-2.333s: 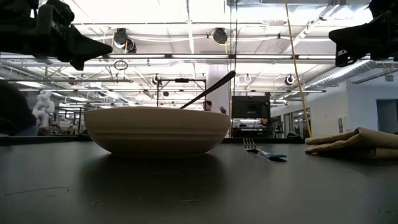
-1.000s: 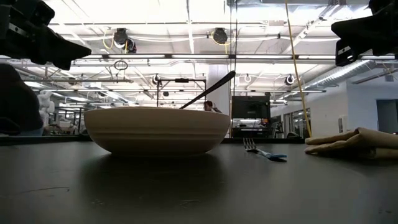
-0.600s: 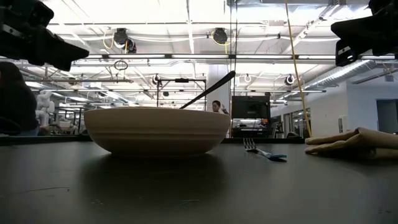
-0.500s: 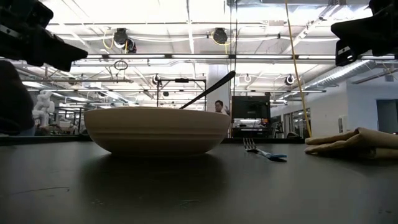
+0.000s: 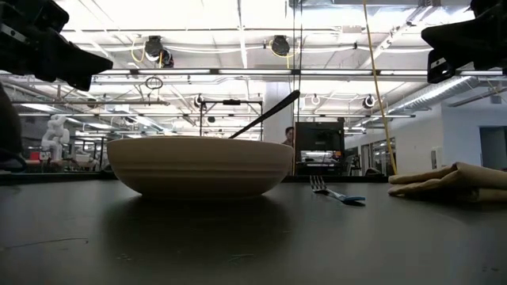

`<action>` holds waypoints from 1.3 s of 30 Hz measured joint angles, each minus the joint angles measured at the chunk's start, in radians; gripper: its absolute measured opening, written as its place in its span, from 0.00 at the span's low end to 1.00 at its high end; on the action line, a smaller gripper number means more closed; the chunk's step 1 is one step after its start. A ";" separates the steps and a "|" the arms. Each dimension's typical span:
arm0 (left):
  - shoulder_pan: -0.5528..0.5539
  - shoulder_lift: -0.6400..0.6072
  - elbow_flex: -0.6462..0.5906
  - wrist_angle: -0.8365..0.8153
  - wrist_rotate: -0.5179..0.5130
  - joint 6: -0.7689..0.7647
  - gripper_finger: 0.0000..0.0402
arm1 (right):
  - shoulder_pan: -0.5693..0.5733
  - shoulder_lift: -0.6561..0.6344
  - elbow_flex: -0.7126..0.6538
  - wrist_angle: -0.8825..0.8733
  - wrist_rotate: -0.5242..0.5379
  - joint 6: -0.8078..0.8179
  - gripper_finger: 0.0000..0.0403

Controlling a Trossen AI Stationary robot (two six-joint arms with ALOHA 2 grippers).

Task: Set table place
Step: Return to Home Position

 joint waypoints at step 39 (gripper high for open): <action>0.000 0.000 0.000 0.003 0.000 -0.001 0.10 | 0.000 0.000 0.000 0.000 0.001 0.009 0.00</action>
